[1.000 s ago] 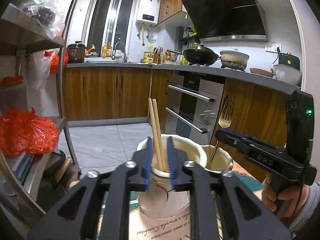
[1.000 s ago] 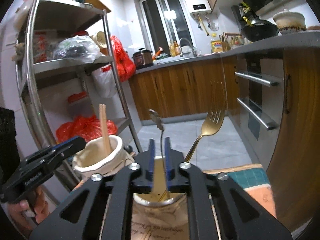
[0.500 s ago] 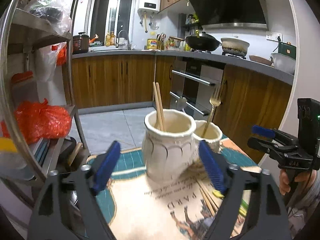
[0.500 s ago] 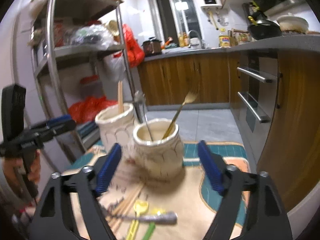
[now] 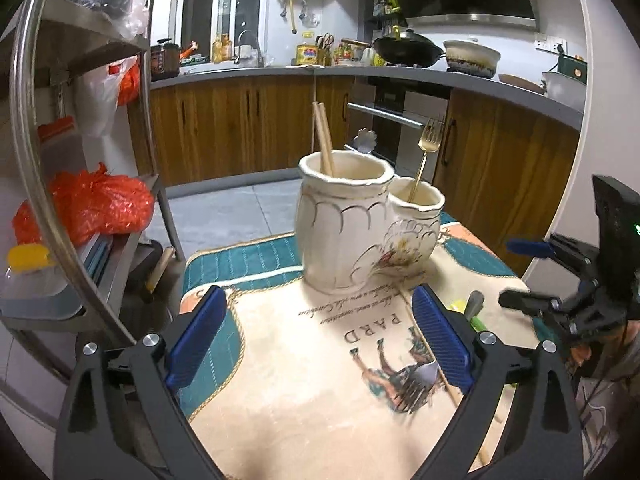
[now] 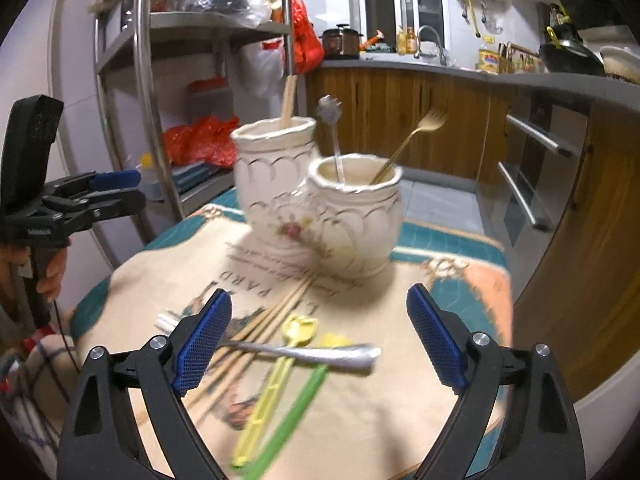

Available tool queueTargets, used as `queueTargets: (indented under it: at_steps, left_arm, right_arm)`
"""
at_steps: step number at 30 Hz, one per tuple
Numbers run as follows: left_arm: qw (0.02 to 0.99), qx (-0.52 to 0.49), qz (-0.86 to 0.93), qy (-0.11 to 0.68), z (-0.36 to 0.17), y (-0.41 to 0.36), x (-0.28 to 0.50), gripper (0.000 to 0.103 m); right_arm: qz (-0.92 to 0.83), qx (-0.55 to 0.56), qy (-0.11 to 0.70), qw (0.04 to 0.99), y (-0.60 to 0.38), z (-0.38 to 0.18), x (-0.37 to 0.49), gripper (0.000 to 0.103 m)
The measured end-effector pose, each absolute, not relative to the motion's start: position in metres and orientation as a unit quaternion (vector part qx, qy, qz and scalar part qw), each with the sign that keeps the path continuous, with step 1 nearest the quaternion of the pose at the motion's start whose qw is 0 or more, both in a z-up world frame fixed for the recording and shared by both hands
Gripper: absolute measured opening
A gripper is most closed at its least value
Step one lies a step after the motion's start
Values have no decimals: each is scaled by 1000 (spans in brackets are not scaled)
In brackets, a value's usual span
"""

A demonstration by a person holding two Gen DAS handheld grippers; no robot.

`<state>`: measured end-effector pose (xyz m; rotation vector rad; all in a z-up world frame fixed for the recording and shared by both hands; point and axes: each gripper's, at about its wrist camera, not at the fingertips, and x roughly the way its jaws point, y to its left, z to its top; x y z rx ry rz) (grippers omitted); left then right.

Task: Organize utensils
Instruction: 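Move the right tool back down toward the silver fork on the cloth, then close the right tool on the silver fork and lift it off the cloth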

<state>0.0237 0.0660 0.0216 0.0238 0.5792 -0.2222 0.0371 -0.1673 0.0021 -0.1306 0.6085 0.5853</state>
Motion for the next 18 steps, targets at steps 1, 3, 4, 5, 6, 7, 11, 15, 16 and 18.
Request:
queueTargets:
  at_steps: [1, 3, 4, 5, 6, 7, 11, 15, 16, 18]
  left_arm:
    - [952, 9, -109, 285, 22, 68, 23, 92]
    - [953, 5, -108, 283, 22, 71, 21, 92]
    - [954, 3, -107, 281, 23, 72, 20, 92]
    - [954, 1, -108, 280, 23, 74, 19, 92]
    - [954, -1, -108, 280, 23, 75, 19, 92]
    - [954, -2, -108, 279, 24, 75, 19, 92]
    - [955, -10, -110, 276, 25, 81, 13, 92]
    - [956, -19, -109, 270, 26, 89, 8, 92]
    - [957, -21, -109, 269, 27, 90, 7, 92]
    - [957, -26, -108, 267, 28, 94, 5, 92]
  right_arm:
    - [287, -65, 297, 908, -160, 1, 32, 89]
    - [291, -74, 299, 906, -147, -3, 21, 89]
    - [293, -80, 300, 904, -139, -5, 16, 89]
    - [294, -89, 302, 902, -129, -7, 10, 89]
    - [294, -96, 305, 901, -120, -10, 5, 89]
    - [295, -102, 306, 899, -112, -14, 1, 89]
    - [294, -124, 317, 893, -83, -29, -10, 89]
    - [288, -150, 329, 886, -61, -37, -10, 79]
    - [287, -157, 335, 883, -56, -39, -9, 76]
    - [280, -172, 340, 881, -49, -42, -6, 63]
